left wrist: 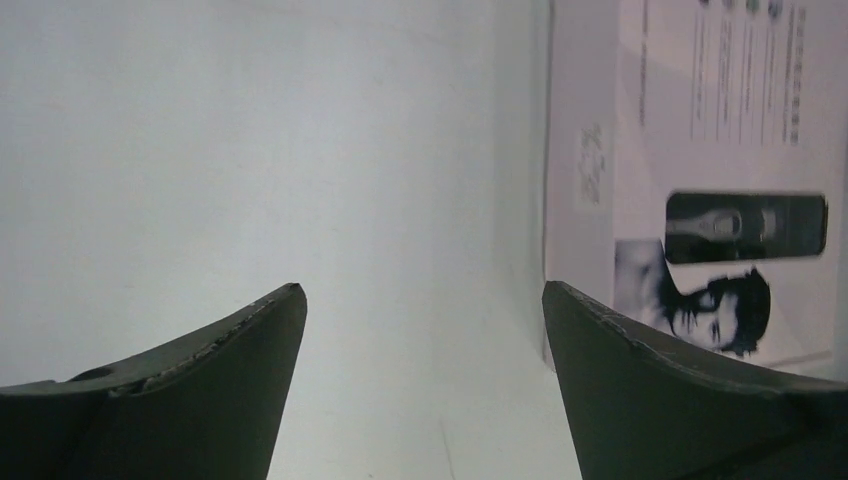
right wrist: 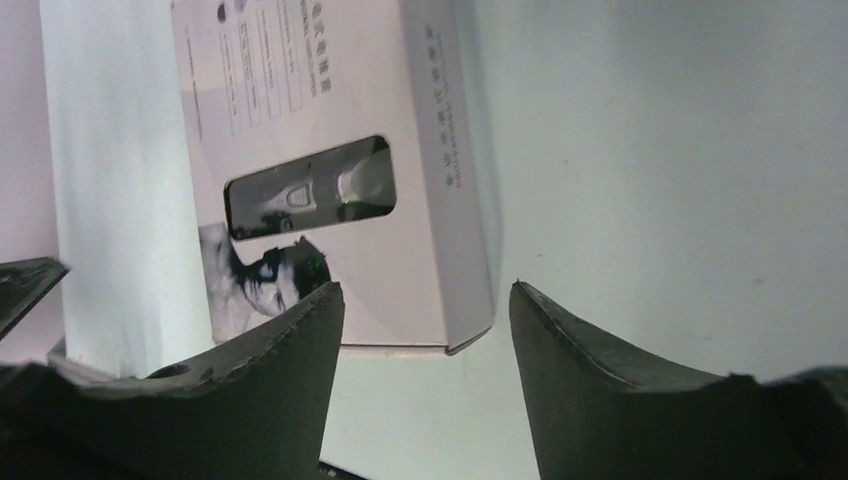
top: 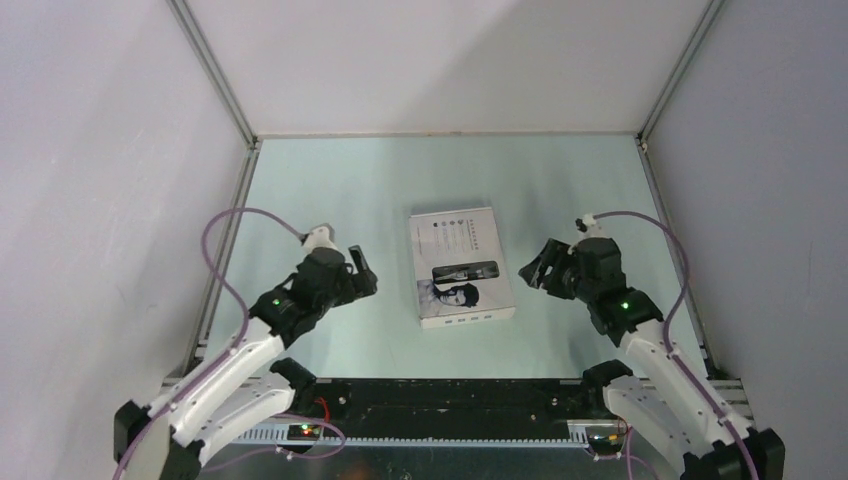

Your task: Sort the hair-cutting tools

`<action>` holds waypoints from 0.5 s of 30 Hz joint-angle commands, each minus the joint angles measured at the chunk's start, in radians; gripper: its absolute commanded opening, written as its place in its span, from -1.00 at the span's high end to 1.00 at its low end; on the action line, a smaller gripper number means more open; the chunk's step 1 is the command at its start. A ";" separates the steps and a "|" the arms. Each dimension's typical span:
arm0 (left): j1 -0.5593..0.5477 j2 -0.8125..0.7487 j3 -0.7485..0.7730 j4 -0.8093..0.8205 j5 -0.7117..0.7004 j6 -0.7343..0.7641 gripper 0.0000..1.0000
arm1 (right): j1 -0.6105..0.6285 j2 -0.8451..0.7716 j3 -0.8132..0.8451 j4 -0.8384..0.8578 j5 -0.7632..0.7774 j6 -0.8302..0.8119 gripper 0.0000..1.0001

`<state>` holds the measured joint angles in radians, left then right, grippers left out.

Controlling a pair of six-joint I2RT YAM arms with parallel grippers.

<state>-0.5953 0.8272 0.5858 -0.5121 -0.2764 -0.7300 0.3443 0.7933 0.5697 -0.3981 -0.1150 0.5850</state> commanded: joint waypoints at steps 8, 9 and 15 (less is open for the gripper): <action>0.149 -0.343 0.194 -0.254 -0.300 0.204 -0.99 | -0.063 -0.303 0.168 -0.161 0.409 -0.158 -0.62; 0.150 -0.357 0.231 -0.269 -0.317 0.237 -0.99 | -0.064 -0.317 0.178 -0.168 0.428 -0.169 -0.63; 0.150 -0.518 0.353 -0.243 -0.426 0.398 -0.99 | -0.065 -0.425 0.247 -0.179 0.591 -0.261 -0.76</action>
<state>-0.4500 0.3931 0.8597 -0.7601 -0.5831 -0.4908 0.2840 0.4160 0.7559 -0.5579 0.3019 0.4126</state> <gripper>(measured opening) 0.996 0.864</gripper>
